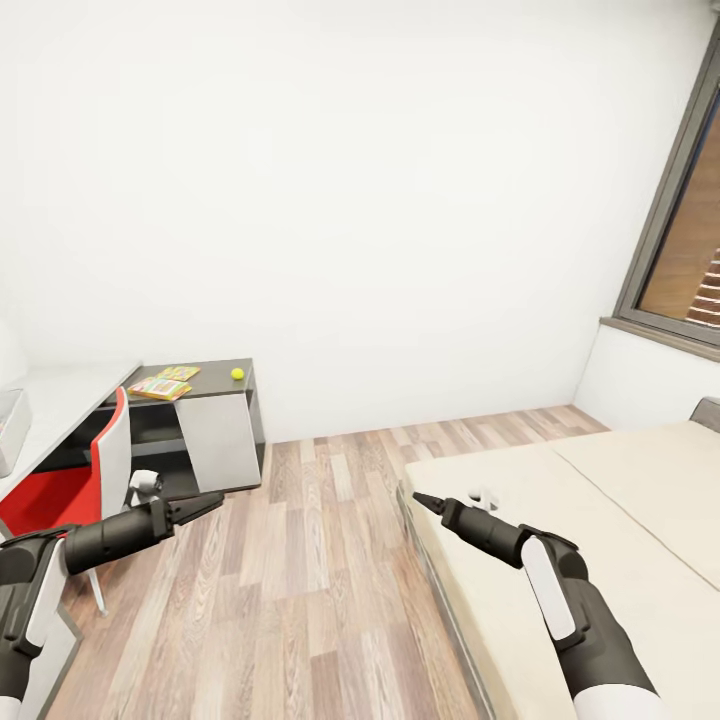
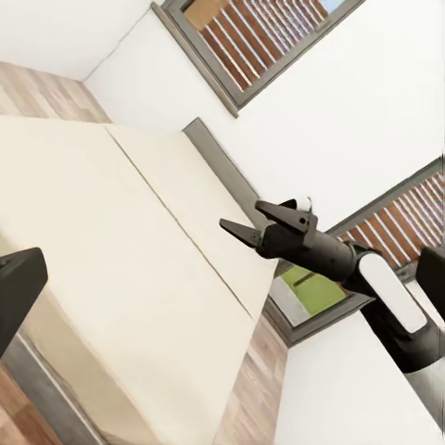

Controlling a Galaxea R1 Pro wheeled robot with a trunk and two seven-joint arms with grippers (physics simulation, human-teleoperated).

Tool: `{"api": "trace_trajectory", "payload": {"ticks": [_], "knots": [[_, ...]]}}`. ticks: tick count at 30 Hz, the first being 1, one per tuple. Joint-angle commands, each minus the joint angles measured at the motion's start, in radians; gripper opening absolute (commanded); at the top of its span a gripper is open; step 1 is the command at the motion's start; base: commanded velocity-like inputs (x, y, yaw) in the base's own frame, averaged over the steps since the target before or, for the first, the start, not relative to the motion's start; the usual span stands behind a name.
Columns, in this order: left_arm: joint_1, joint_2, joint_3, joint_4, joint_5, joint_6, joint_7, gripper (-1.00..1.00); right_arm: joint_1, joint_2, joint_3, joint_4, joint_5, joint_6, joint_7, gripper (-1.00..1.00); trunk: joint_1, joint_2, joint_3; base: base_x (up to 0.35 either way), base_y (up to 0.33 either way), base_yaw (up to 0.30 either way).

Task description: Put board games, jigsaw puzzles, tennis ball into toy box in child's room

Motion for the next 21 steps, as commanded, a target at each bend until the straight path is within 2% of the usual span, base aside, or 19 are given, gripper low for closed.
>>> {"api": "trace_trajectory", "payload": {"ticks": [1, 12, 21], "knots": [[-0.001, 0.0, 0.001, 0.0, 0.002, 0.01, -0.002, 1.0, -0.001, 0.001, -0.003, -0.001, -0.001, 0.007, 0.002, 1.0, 0.001, -0.002, -0.002, 0.0, -0.004, 0.0], [0.0, 0.005, 0.005, 0.002, 0.001, 0.01, -0.002, 1.0, -0.001, 0.003, -0.002, -0.001, -0.001, 0.005, 0.001, 1.0, 0.001, -0.002, -0.002, -0.001, -0.012, 0.006], [0.001, 0.006, 0.007, 0.002, 0.001, 0.01, -0.004, 1.0, -0.001, 0.003, 0.0, -0.001, -0.001, 0.004, 0.001, 1.0, 0.001, -0.002, -0.002, -0.05, -0.132, 0.227]]}}
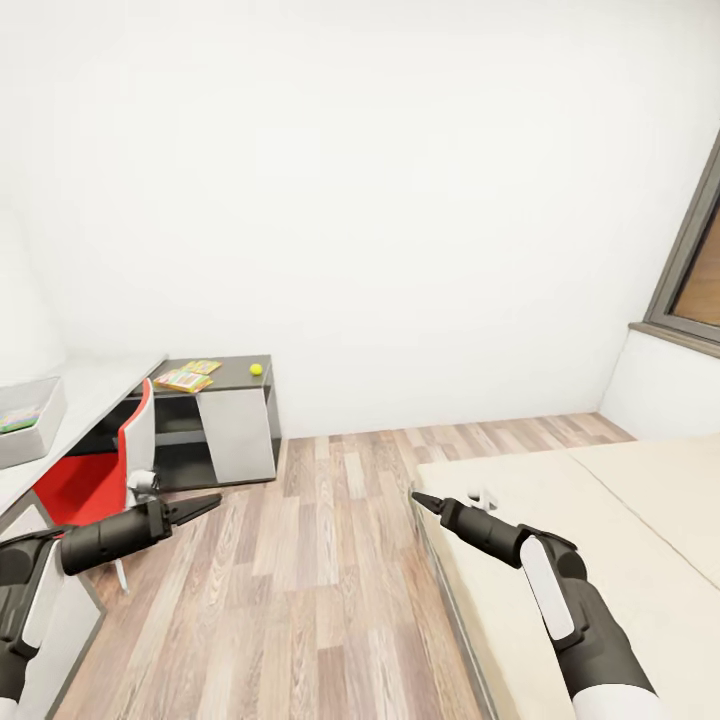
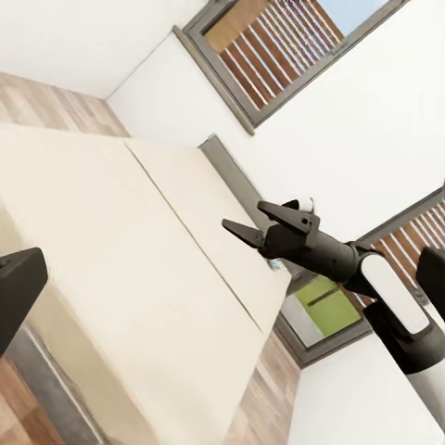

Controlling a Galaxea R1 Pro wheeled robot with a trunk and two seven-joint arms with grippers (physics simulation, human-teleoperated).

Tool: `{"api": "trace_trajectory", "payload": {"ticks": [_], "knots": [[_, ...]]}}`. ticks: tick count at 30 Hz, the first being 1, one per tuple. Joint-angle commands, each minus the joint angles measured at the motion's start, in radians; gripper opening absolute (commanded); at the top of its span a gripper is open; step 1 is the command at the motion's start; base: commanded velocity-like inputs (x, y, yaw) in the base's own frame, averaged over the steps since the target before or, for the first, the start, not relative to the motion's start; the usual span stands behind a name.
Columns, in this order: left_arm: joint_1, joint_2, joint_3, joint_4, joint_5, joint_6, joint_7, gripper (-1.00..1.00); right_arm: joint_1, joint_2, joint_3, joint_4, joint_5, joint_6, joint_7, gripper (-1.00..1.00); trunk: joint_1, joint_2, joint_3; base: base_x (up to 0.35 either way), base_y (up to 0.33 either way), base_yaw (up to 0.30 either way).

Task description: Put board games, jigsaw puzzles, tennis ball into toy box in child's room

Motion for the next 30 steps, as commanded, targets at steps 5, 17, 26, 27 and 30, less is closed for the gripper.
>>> {"api": "trace_trajectory", "payload": {"ticks": [5, 17, 26, 27, 30], "knots": [[0.0, 0.0, 0.001, 0.0, 0.001, 0.01, -0.003, 1.0, -0.001, 0.001, -0.003, 0.0, 0.0, 0.007, 0.003, 1.0, 0.001, -0.002, -0.002, -0.095, -0.011, 0.283], [0.0, 0.001, 0.002, 0.0, 0.001, 0.01, -0.003, 1.0, -0.001, 0.001, -0.003, 0.001, -0.001, 0.006, 0.005, 1.0, 0.001, -0.002, -0.002, -0.126, -0.011, 0.171], [0.0, 0.001, 0.002, 0.0, 0.001, 0.011, -0.003, 1.0, -0.001, 0.001, -0.003, 0.0, -0.001, 0.006, 0.006, 1.0, 0.001, -0.002, -0.002, -0.134, -0.006, 0.008], [0.0, 0.001, 0.002, 0.0, 0.001, 0.011, -0.003, 1.0, -0.001, 0.001, -0.003, 0.0, -0.001, 0.006, 0.006, 1.0, 0.001, -0.002, -0.002, -0.105, -0.001, 0.042], [0.0, 0.001, 0.002, 0.0, 0.001, 0.011, -0.003, 1.0, -0.001, 0.001, -0.003, 0.0, -0.001, 0.006, 0.006, 1.0, 0.001, -0.002, -0.002, -0.052, 0.0, 0.063]]}}
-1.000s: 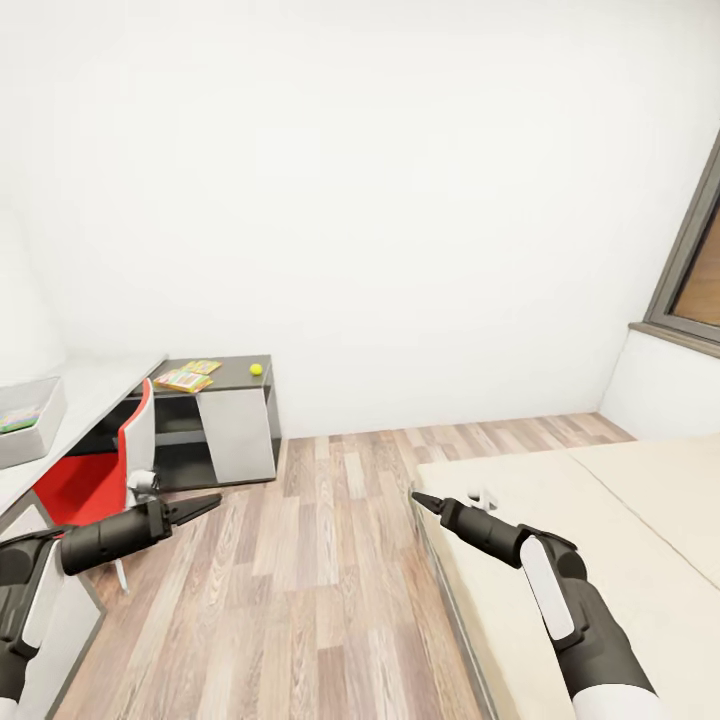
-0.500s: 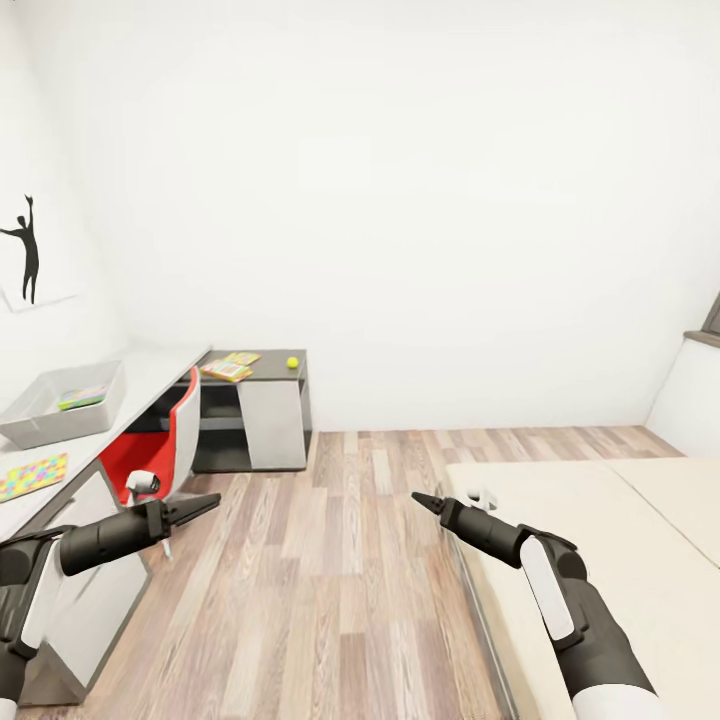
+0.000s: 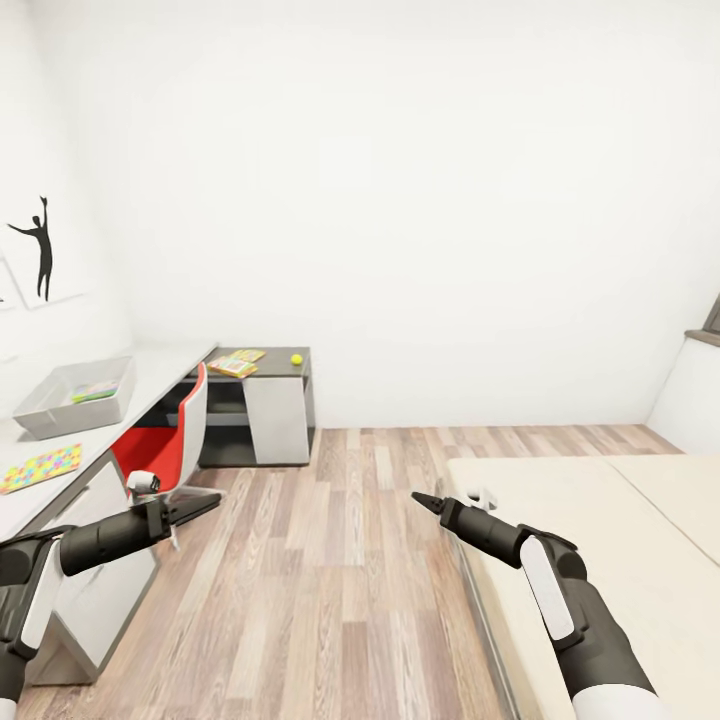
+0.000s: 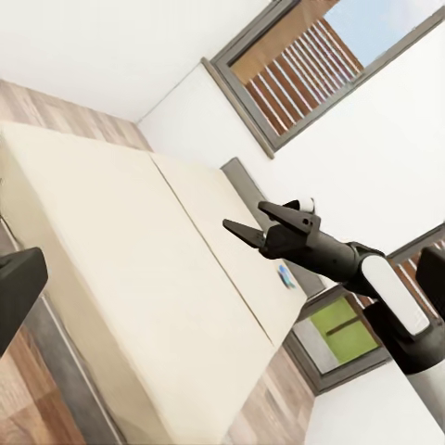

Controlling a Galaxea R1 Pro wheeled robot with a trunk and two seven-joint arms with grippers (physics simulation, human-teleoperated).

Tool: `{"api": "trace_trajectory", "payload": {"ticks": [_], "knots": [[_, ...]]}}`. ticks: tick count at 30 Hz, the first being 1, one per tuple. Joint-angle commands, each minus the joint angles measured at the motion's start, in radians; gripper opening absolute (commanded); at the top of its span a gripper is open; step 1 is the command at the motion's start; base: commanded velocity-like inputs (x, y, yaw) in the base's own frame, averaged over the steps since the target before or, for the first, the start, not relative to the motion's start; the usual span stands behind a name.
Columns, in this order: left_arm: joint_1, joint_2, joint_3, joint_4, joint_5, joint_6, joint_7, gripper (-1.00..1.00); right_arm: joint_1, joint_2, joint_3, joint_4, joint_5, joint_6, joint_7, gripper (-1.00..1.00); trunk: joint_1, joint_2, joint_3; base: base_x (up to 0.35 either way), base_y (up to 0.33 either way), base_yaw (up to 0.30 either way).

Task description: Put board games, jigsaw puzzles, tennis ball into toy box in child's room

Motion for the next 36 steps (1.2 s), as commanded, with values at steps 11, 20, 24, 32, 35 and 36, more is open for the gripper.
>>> {"api": "trace_trajectory", "payload": {"ticks": [11, 20, 24, 32, 35, 36], "knots": [[0.005, 0.0, 0.0, 0.0, 0.002, 0.01, -0.003, 1.0, -0.001, 0.001, -0.004, 0.0, -0.001, 0.007, 0.003, 1.0, 0.001, -0.002, -0.002, -0.007, -0.059, 0.042], [0.006, 0.0, 0.0, 0.0, 0.003, 0.01, -0.004, 1.0, -0.001, 0.001, -0.003, 0.0, -0.001, 0.007, 0.003, 1.0, 0.001, -0.002, -0.002, -0.004, -0.019, 0.002], [0.009, 0.0, 0.0, -0.001, 0.003, 0.01, -0.004, 1.0, -0.001, 0.001, -0.003, -0.001, -0.001, 0.007, 0.003, 1.0, 0.001, -0.002, -0.002, -0.103, -0.125, 0.0], [0.01, 0.0, 0.001, -0.001, 0.003, 0.01, -0.004, 1.0, -0.001, 0.001, -0.003, -0.001, -0.001, 0.007, 0.004, 1.0, 0.001, -0.002, -0.002, -0.033, -0.038, 0.0], [0.01, 0.0, 0.0, -0.001, 0.003, 0.011, -0.004, 1.0, -0.001, 0.001, -0.002, -0.001, -0.001, 0.007, 0.004, 1.0, 0.001, -0.002, -0.002, -0.051, -0.033, 0.0], [0.01, 0.0, 0.0, -0.001, 0.003, 0.011, -0.004, 1.0, -0.001, 0.001, -0.002, -0.001, -0.001, 0.007, 0.004, 1.0, 0.001, -0.002, -0.002, -0.034, -0.023, 0.0]]}}
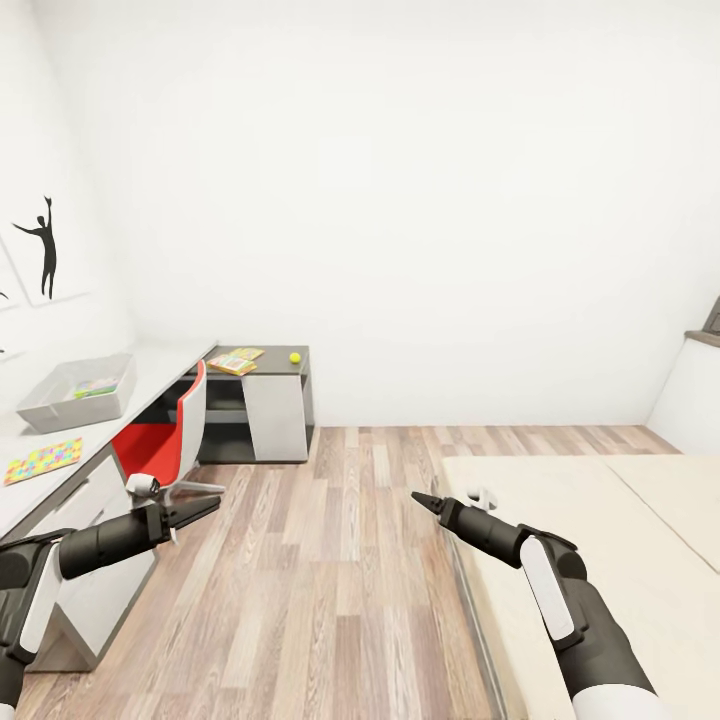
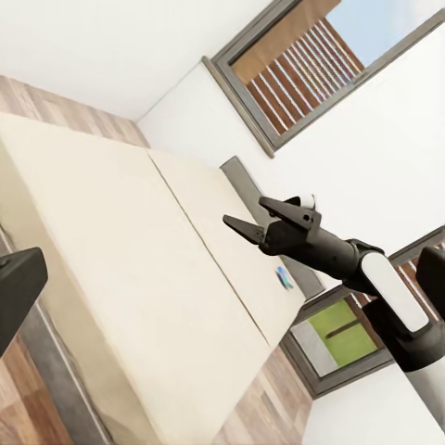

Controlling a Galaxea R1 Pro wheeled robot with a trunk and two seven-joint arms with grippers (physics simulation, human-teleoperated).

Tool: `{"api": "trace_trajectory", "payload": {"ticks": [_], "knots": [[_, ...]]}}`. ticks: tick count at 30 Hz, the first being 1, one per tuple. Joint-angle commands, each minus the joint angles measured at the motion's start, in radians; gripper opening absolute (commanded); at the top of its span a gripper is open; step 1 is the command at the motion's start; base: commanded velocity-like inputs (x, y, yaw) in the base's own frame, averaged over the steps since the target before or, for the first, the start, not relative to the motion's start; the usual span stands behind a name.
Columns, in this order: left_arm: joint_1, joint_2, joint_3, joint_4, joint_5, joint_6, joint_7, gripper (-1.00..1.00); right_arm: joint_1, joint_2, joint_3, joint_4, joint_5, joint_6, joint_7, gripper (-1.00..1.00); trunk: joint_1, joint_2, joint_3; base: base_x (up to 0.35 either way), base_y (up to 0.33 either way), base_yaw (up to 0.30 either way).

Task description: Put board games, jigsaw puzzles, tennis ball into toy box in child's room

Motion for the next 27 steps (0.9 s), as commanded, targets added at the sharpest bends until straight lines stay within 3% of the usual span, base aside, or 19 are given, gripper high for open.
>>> {"api": "trace_trajectory", "payload": {"ticks": [1, 27], "knots": [[-0.001, 0.0, 0.0, 0.0, 0.002, 0.01, -0.002, 1.0, -0.001, 0.001, -0.003, -0.001, -0.001, 0.007, 0.003, 1.0, 0.001, -0.002, -0.002, -0.021, -0.015, 0.0], [0.007, 0.0, 0.001, -0.002, 0.003, 0.01, -0.004, 1.0, -0.001, 0.002, -0.004, -0.001, -0.001, 0.006, 0.003, 1.0, 0.001, -0.002, -0.002, -0.002, -0.039, 0.0]]}}
